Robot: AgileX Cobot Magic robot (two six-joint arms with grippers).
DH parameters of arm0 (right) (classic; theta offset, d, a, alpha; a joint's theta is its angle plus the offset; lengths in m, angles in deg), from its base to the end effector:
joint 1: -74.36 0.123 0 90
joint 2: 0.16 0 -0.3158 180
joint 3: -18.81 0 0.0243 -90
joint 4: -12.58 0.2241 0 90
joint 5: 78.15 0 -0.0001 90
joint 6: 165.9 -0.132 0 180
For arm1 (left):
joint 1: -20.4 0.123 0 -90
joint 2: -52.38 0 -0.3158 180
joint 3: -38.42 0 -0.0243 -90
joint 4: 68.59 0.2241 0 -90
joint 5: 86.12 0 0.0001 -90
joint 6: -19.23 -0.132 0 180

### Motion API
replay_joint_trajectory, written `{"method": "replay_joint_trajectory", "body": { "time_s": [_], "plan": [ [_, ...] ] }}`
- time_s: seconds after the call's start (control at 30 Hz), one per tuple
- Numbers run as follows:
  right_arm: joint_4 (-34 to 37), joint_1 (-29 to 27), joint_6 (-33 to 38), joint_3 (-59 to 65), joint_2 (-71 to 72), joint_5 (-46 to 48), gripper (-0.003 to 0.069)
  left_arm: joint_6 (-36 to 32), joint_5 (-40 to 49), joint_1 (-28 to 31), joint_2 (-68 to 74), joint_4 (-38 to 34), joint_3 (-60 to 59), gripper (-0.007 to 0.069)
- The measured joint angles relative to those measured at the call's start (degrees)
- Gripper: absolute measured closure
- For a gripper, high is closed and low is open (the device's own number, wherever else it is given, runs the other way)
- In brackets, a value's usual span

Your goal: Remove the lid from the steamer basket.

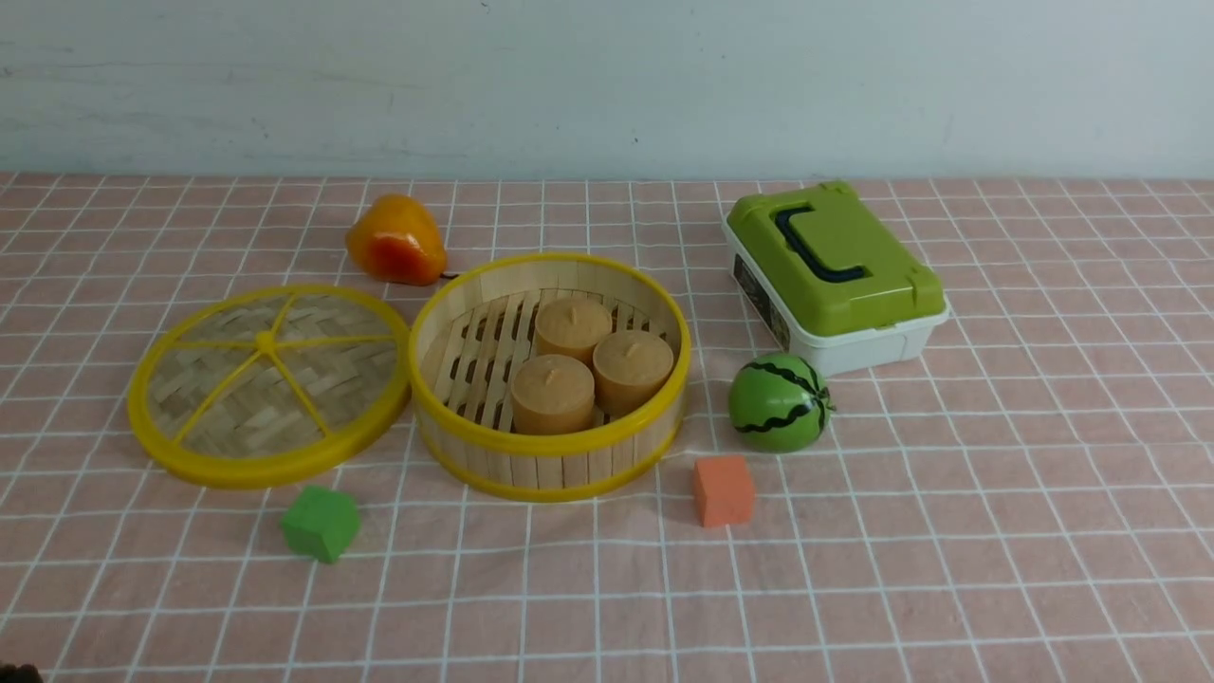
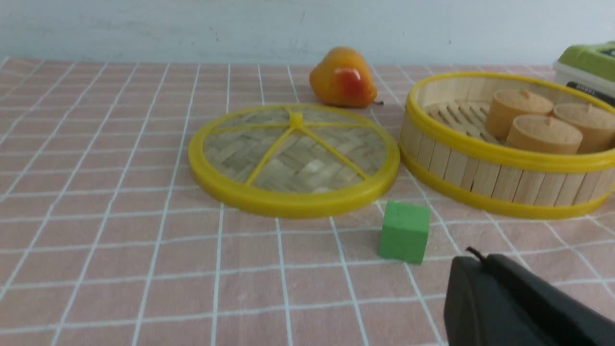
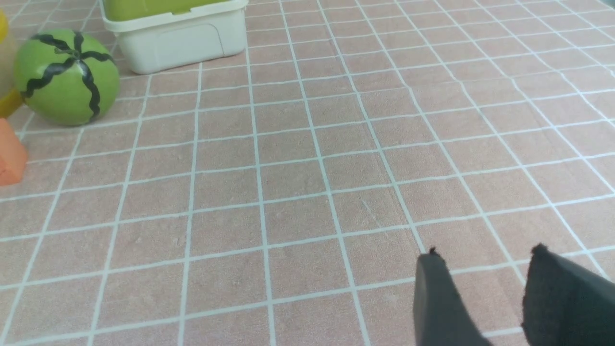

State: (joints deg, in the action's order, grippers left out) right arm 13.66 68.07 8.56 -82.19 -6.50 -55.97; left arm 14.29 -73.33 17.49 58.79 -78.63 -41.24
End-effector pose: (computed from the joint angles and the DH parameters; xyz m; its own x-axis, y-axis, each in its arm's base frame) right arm 0.0333 -0.0027 0.1605 -0.2855 0.1461 -0.9472 0.1362 0.9845 0.1107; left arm 0.0382 -0.0071 0.1779 -0.1575 -0.0767 -0.9845 0.0758 0.9931 -0.0895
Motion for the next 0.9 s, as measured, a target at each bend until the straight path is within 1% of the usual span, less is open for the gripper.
{"method": "replay_joint_trajectory", "body": {
  "time_s": [0.1,0.17,0.9],
  "plan": [
    [0.0,0.0,0.0,0.0,0.0,0.0,0.0418,4.9,5.1,0.0,0.0,3.9,0.0,0.0637],
    [0.0,0.0,0.0,0.0,0.0,0.0,0.0418,6.5,8.0,0.0,0.0,4.8,0.0,0.0637],
    [0.0,0.0,0.0,0.0,0.0,0.0,0.0418,7.5,9.3,0.0,0.0,5.3,-0.1,0.0636]
  ]
}}
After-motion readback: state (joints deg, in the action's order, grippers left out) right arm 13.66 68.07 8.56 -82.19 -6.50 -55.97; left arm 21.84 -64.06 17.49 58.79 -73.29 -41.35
